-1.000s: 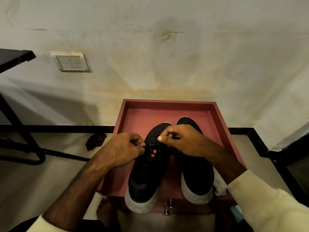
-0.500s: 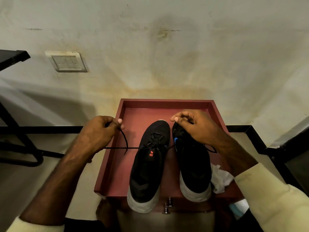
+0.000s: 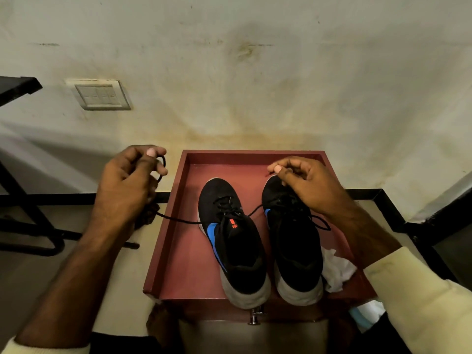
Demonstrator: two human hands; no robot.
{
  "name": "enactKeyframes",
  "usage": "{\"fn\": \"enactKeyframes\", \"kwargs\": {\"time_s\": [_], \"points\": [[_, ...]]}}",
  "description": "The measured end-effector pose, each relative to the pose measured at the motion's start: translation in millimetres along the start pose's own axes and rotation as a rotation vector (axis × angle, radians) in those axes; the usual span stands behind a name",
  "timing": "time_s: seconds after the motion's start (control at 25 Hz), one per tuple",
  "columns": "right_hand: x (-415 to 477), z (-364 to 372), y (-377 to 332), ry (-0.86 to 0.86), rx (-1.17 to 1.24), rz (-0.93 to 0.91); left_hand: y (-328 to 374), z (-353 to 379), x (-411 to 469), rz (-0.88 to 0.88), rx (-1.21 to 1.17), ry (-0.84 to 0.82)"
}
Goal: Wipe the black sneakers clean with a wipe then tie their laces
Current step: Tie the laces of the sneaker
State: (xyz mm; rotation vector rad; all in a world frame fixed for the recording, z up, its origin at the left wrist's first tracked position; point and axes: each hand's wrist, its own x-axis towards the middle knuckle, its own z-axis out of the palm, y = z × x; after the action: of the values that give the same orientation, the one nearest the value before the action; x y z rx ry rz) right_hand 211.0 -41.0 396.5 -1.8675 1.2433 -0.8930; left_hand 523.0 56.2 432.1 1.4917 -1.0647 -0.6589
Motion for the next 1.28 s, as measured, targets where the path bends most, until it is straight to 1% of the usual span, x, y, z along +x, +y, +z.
{"fn": "enactKeyframes", "kwargs": {"time_s": [0.08,0.2,0.36,0.4,0.48,0.6,0.68,0.76,0.84,0.96,1.04,1.12,1.16,1.2,1.28], "points": [[-4,6,-10,-0.018,0.150,0.002,10,11,-5,0.097,-0.104,-0.110],[-8,21,-28,-0.109,0.300,-0.042,22,36,-9,0.255,-0.218,-0.238],[-16,53,-44,-0.277,0.491,-0.082,37,73,-11,0.316,-0.274,-0.392],[-17,58,-47,-0.299,0.525,-0.098,41,80,-12,0.325,-0.264,-0.423],[-19,62,-52,-0.311,0.601,-0.116,46,89,-11,0.346,-0.224,-0.430],[-18,61,-54,-0.247,0.663,-0.092,51,96,-9,0.339,-0.230,-0.425],[-17,61,-52,-0.140,0.636,-0.073,54,100,-9,0.303,-0.296,-0.485],[-15,59,-52,-0.035,0.615,-0.063,57,103,-12,0.303,-0.340,-0.510],[-14,54,-55,0.008,0.616,-0.088,63,104,-11,0.355,-0.338,-0.524],[-14,49,-57,0.014,0.538,-0.168,69,101,-7,0.444,-0.289,-0.564],[-14,47,-57,0.035,0.524,-0.153,66,97,-1,0.439,-0.256,-0.514],[-14,44,-55,0.062,0.548,-0.106,53,90,6,0.352,-0.177,-0.395],[-15,43,-54,0.076,0.561,-0.086,42,83,10,0.296,-0.091,-0.375],[-15,42,-53,0.087,0.570,-0.074,30,75,13,0.241,0.005,-0.424],[-16,41,-53,0.110,0.567,-0.063,13,63,11,0.131,0.103,-0.687]]}}
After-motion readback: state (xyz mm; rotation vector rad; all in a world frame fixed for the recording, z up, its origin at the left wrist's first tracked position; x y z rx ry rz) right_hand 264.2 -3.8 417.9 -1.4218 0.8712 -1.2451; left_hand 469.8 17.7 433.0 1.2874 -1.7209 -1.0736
